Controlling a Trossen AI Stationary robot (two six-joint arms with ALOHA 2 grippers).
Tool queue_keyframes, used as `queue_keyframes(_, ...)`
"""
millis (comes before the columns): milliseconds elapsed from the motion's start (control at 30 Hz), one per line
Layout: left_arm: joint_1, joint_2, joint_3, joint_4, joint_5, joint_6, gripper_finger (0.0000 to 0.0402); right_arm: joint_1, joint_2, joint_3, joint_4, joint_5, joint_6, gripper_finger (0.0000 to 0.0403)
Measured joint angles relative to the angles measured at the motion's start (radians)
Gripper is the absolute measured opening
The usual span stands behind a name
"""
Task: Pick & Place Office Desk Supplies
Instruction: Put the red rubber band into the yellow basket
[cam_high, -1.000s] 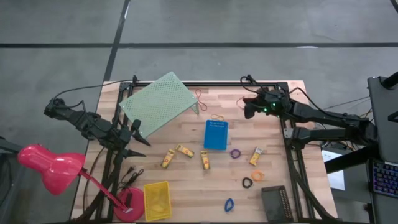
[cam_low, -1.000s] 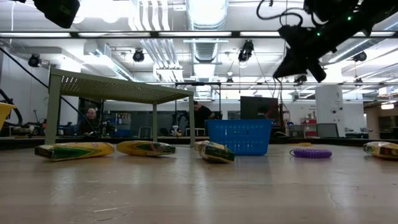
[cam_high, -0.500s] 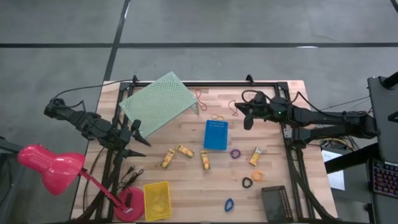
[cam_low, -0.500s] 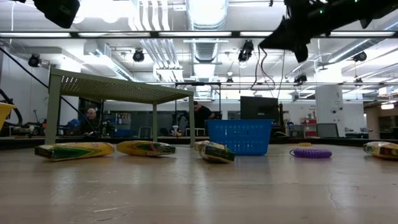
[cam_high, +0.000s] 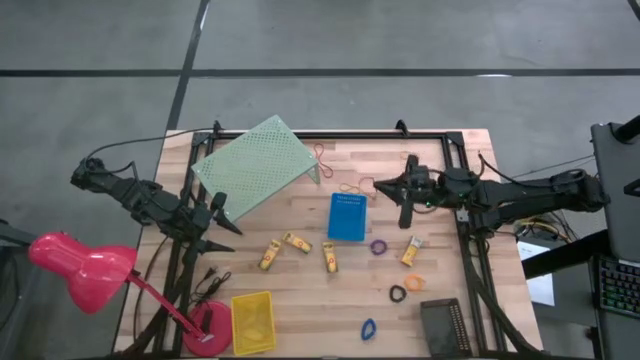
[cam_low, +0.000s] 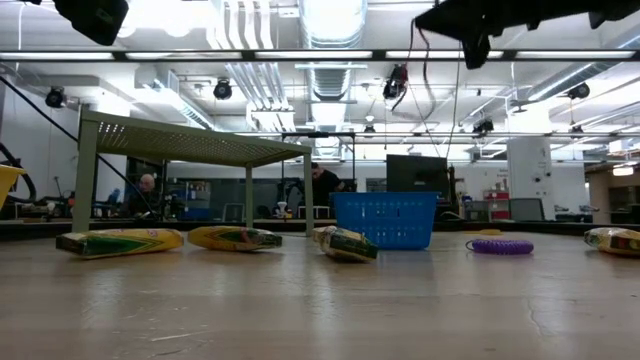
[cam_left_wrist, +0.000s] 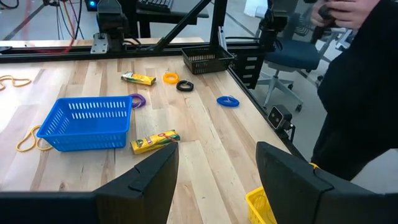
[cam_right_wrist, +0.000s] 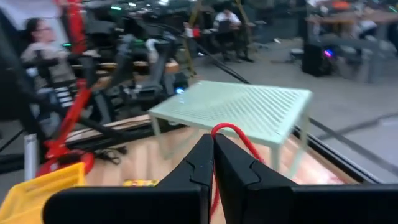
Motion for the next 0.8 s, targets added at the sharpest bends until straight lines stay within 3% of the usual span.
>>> queue_keyframes(267,0.000,0.000,0.000,0.000,0.000,0.000,0.0221,0.080,0.004,0.000,0.037,-0.058,-0.041,0.0008)
queue_keyframes(400,0.000,0.000,0.000,0.000,0.000,0.000,0.0221,0.111,0.045,0.000,0.091,-0.138,-0.053,0.0008)
queue_keyframes(633,0.000,0.000,0.000,0.000,0.000,0.000,0.0221,0.171,0.214,0.000,0.204,-0.270,-0.067,0.0008)
queue_keyframes(800,0.000,0.000,0.000,0.000,0.000,0.000,0.0221,0.230,0.400,0.000,0.415,-0.302,-0.145,0.0008)
